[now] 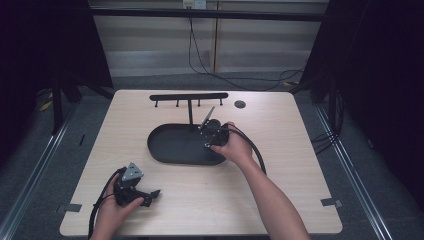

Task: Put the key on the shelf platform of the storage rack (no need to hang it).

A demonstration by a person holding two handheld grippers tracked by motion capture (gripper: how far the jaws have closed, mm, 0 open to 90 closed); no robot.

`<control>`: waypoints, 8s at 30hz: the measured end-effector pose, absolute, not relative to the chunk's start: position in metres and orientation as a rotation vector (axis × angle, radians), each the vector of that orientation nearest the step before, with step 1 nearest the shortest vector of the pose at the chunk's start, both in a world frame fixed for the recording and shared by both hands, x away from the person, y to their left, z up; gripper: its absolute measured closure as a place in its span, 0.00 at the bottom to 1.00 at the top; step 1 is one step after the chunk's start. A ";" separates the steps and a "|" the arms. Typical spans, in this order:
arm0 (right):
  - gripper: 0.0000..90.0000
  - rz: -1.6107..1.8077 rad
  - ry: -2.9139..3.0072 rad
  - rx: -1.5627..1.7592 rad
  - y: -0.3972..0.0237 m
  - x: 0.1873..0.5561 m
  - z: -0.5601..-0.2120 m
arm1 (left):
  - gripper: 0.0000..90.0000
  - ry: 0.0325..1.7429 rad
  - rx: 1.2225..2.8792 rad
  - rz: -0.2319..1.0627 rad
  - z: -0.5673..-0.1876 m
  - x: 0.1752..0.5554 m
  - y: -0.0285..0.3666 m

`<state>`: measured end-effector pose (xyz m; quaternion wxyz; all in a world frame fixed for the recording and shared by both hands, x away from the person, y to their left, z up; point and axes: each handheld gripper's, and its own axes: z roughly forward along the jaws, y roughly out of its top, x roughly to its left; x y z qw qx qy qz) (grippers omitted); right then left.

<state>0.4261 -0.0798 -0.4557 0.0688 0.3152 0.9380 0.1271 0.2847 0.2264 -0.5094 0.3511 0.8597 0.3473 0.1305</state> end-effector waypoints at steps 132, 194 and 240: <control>0.18 0.606 2.774 1.047 -0.157 0.368 -0.417 | 0.00 0.898 2.228 0.345 -0.509 0.285 0.226; 0.19 0.652 2.749 1.128 -0.221 0.322 -0.438 | 0.00 0.899 2.227 0.345 -0.509 0.285 0.226; 0.19 0.664 2.668 1.258 -0.280 0.273 -0.475 | 0.00 0.896 2.226 0.344 -0.509 0.285 0.226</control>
